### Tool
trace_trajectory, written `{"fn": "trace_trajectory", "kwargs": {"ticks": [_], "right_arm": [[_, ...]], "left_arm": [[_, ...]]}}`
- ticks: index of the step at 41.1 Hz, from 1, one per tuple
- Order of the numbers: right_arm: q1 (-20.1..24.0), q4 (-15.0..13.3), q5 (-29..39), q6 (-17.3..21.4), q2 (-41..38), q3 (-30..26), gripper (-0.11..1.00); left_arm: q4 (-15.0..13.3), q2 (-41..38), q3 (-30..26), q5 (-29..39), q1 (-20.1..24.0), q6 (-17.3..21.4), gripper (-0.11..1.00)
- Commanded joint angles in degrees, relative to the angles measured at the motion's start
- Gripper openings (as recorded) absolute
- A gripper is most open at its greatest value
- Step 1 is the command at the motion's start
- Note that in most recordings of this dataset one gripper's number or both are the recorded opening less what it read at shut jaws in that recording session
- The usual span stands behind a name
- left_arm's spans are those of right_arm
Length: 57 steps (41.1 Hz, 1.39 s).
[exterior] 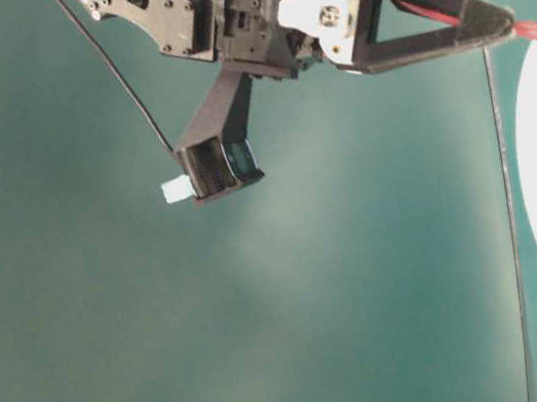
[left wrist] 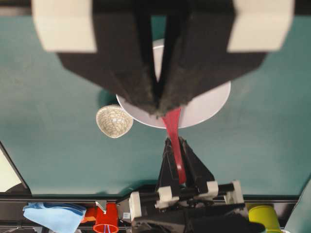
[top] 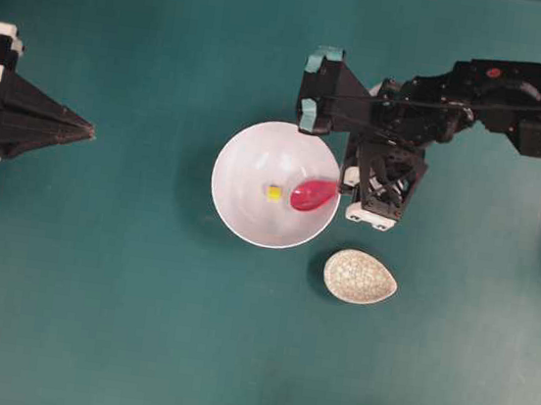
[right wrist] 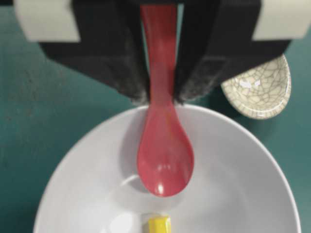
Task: Scoop the yellow hexagonal prism block from the bowl with a spoon using the right arm.
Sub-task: 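Lower the spoon bowl into the white bowl beside the yellow block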
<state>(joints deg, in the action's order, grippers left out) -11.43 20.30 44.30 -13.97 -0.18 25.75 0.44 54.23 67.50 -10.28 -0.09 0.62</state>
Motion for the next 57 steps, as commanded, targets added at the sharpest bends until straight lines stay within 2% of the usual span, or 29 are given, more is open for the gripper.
{"fn": "trace_trajectory", "kwargs": {"ticks": [1, 20, 41, 57], "right_arm": [[-0.1, -0.1, -0.3, 0.1, 0.3, -2.0, 0.25], [-0.1, -0.1, -1.8, 0.0, -3.0, -3.8, 0.25], [0.1, 0.2, -6.9, 0.3, -4.0, -4.0, 0.25], [0.4, 3.1, -10.2, 0.2, -4.0, -3.9, 0.25]], "left_arm": [[0.1, -0.4, -1.8, -0.7, -0.1, 0.2, 0.02], [0.2, -0.3, -1.8, -0.9, 0.0, 0.3, 0.02], [0.1, -0.4, -1.8, -1.0, 0.0, 0.3, 0.02], [0.2, -0.4, -1.8, -1.0, 0.0, 0.3, 0.02]]}}
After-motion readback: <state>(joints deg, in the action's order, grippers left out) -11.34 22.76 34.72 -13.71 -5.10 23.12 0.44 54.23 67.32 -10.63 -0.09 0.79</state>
